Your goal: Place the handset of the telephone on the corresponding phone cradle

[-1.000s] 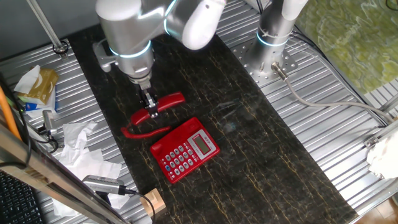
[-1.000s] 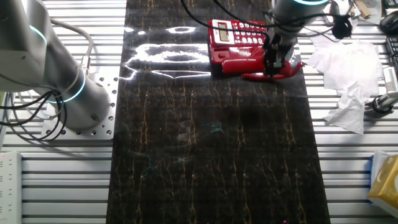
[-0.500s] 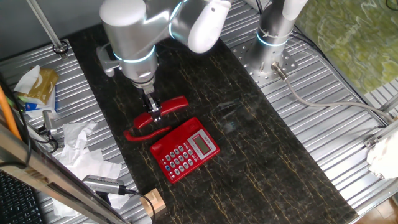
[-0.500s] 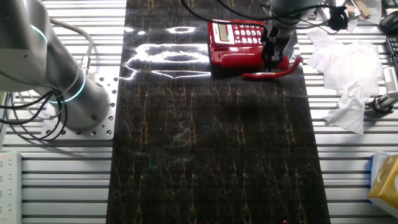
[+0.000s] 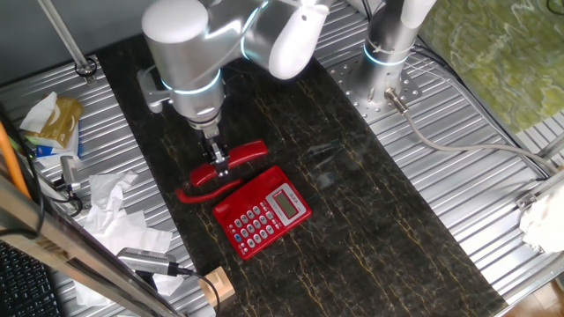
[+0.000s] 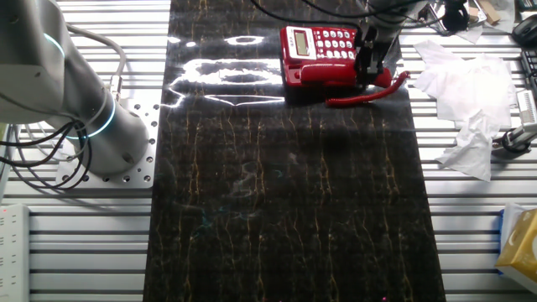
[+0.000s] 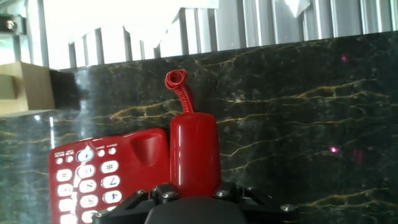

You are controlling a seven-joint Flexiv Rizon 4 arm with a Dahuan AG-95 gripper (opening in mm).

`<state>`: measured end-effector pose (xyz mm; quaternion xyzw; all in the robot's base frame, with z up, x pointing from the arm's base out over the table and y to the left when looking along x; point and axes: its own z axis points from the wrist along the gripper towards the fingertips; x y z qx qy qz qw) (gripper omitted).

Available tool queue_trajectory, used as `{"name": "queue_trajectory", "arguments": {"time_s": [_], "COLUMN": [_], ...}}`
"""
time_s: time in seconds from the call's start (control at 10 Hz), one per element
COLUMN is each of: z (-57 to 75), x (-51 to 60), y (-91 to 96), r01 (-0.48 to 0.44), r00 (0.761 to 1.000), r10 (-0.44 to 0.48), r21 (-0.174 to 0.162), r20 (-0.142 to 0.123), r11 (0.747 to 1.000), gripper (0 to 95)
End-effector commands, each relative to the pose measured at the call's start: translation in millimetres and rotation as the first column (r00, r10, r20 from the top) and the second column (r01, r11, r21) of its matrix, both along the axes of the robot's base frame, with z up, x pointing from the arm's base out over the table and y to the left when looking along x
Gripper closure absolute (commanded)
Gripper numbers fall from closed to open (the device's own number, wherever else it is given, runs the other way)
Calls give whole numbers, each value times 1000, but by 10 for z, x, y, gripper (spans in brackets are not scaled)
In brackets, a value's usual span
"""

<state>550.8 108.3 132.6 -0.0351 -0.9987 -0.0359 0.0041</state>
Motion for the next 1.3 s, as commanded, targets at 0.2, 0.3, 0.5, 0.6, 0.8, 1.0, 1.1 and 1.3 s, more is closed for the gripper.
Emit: {"name": "queue_trajectory", "arguments": {"time_s": [0.2,0.3,0.5,0.6,0.8,1.0,1.1,1.3], "z": [5,0,-17,-23,-23,-22,-22,-22], "x": [2,-7,-33,-44,-45,-43,-43,-43], "y": [49,78,133,156,164,165,165,165], "r01": [13,21,30,33,28,19,7,-51], "r00": [1000,1000,1000,999,1000,1000,1000,999], "r10": [-13,-21,-30,-33,-28,-19,-7,51], "r21": [12,17,17,16,17,14,4,-44], "r20": [4,8,7,4,5,6,5,4], "r11": [1000,1000,999,999,999,1000,1000,998], "gripper": [950,950,950,950,950,950,950,950]}}
